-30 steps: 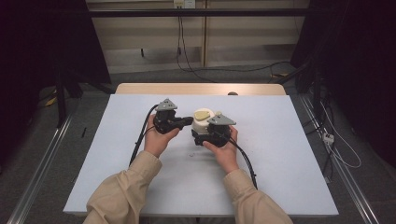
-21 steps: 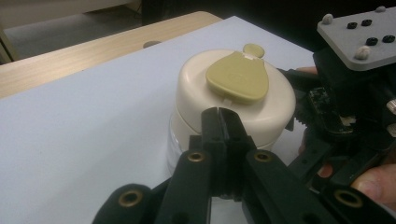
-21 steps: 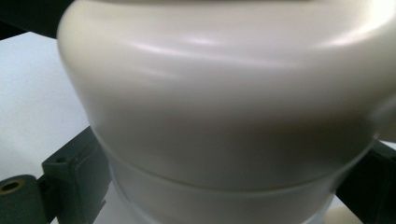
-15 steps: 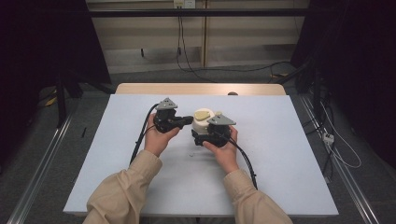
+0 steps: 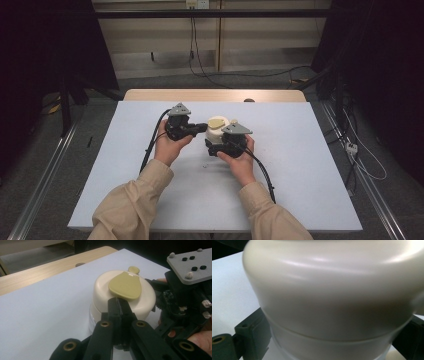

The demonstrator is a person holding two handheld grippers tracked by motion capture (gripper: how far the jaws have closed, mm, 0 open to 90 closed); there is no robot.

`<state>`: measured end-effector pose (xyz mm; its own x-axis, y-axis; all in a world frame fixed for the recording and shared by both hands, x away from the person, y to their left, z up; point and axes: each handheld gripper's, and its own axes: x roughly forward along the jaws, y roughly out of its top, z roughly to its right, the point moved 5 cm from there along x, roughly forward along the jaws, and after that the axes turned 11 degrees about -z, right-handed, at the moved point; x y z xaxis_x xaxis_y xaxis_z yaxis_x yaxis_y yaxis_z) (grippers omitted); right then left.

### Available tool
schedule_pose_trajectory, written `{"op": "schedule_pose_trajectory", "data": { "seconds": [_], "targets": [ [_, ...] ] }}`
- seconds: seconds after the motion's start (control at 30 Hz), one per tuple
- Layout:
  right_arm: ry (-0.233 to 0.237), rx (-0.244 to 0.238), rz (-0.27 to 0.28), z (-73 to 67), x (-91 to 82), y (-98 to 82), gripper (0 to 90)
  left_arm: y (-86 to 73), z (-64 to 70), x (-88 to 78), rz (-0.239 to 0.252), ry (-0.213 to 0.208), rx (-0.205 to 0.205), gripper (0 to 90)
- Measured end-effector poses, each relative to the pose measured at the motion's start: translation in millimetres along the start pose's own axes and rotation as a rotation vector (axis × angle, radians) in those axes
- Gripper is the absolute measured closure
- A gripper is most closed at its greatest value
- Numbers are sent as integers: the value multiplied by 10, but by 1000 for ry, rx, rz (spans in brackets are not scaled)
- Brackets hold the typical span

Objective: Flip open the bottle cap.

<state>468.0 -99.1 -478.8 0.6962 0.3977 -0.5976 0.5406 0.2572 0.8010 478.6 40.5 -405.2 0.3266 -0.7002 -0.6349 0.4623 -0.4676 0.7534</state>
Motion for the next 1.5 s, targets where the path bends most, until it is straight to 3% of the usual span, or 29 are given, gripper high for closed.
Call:
{"op": "schedule_pose_trajectory", "data": {
  "seconds": [1.5],
  "targets": [
    [-6, -4, -1, -2, 8, -9, 51, 128, 38, -17, -3, 4, 21, 900]
  ]
}}
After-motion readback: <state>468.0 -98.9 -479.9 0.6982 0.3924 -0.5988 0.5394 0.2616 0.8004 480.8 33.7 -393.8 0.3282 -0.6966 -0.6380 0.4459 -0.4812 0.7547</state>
